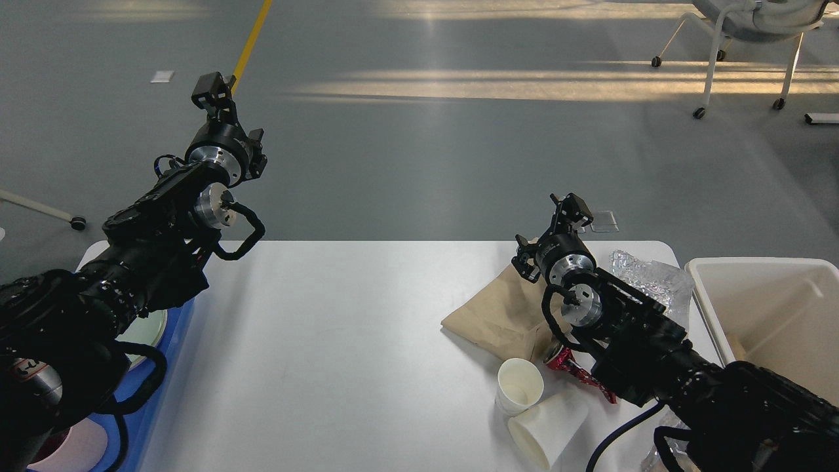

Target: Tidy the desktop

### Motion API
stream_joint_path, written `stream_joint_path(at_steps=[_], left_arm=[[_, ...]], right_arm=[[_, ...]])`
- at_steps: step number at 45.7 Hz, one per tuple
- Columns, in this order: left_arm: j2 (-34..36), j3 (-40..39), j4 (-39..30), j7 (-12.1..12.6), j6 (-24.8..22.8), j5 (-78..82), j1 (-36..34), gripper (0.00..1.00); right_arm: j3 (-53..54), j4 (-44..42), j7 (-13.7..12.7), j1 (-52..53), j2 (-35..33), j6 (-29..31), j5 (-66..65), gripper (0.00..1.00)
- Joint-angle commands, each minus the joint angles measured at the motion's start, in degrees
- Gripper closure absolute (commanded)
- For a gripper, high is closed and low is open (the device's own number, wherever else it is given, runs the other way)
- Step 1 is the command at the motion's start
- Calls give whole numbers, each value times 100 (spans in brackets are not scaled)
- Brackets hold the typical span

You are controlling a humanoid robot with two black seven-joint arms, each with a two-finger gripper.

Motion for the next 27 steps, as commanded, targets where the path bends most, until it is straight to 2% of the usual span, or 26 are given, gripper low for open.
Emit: stream_joint_path(at_steps=[1, 6, 7, 9, 27], left_arm=[[-171, 21, -1, -247, -27, 9, 129, 2], [-391, -14, -1, -827, -36, 1, 490, 2], [-426, -6, -1, -1037, -36, 1, 542, 2], [-435, -6, -1, -1153, -36, 1, 587, 2], [-602, -6, -1, -1197, -45, -17, 973, 2]], right_arm=[[1, 0, 0, 1, 0, 0, -1, 0], [1, 0, 0, 1, 0, 0, -1, 0], [1, 0, 0, 1, 0, 0, -1, 0], [-7, 0, 0, 1, 0, 0, -1, 0], [1, 0, 0, 1, 0, -9, -1, 0]])
